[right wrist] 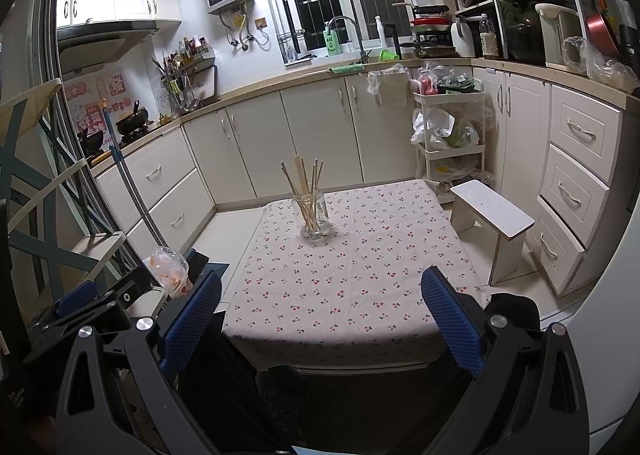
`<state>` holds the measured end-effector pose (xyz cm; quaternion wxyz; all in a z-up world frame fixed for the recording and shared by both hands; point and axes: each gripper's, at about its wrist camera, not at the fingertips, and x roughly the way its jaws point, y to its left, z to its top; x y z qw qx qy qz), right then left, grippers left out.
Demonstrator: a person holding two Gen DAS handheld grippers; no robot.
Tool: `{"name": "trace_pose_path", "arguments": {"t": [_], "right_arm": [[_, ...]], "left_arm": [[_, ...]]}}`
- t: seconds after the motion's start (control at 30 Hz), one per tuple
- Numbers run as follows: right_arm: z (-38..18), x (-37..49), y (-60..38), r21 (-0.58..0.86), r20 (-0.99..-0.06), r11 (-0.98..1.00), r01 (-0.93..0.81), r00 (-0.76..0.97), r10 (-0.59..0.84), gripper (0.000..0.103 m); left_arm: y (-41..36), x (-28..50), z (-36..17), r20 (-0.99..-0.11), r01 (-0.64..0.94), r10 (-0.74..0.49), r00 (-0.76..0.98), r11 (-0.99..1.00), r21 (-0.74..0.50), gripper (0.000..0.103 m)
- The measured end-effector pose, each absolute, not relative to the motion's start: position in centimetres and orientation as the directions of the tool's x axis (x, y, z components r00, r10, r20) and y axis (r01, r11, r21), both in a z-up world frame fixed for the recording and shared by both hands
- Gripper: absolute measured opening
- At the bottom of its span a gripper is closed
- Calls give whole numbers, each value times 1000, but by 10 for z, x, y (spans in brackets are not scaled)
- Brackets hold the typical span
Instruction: Organize utensils
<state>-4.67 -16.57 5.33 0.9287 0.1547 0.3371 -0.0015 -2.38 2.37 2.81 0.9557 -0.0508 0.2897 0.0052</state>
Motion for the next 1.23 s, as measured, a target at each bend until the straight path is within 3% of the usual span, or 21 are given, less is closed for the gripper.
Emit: {"name": "trace_pose_path", "arguments": {"t": [1.23], "right_arm": [[63, -49, -155, 289, -618, 952, 101, 779, 105, 96]], "left_arm": [[23, -28, 31, -533, -47, 14, 846, 998, -49, 95]]}}
